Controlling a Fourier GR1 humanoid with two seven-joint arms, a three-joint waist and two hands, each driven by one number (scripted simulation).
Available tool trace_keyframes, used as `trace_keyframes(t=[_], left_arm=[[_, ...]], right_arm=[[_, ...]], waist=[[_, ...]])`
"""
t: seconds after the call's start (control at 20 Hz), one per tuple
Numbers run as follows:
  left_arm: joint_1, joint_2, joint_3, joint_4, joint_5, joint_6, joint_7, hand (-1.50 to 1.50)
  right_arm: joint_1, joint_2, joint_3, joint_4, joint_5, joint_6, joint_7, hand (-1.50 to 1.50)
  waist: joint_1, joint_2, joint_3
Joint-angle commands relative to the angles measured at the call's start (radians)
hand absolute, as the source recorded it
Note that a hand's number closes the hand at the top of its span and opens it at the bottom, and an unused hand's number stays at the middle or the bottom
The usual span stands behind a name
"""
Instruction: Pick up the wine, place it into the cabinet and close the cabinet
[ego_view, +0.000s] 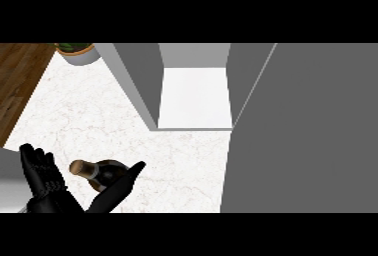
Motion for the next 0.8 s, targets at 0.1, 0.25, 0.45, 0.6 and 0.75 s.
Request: trace_keyframes(t=[0.1,0.25,0.45,0.6,0.75], left_arm=[[0.013,0.128,-0.010,0.038,0.241,0.155,-0.106,-1.50],[0.035,0.094,-0.091,0.128,0.274,0.265,-0.209,-1.50],[0.028,0.164,-0.101,0.121,0.416,0.299,-0.264,-1.50],[0.018,0.193,-0.086,0.138,0.487,0.310,-0.299,-1.50],[0.080,0.154,-0.117,0.127,0.504,0.315,-0.388,-1.50]], right_arm=[[-0.024,-0.017,-0.066,-0.066,-0.157,-0.001,0.074,-1.50],[0.044,0.029,-0.001,-0.102,-0.104,0.003,0.050,-1.50],[0.052,0.048,0.028,-0.051,-0.062,0.044,-0.012,-1.50],[0.044,0.021,-0.052,-0.078,-0.148,0.034,0.032,-1.50],[0.027,0.018,-0.039,-0.094,-0.122,0.025,0.055,-1.50]], waist=[[0.003,0.000,-0.001],[-0.002,-0.001,-0.001],[0.002,-0.001,-0.002],[-0.001,-0.002,-0.003],[0.009,-0.005,-0.005]])
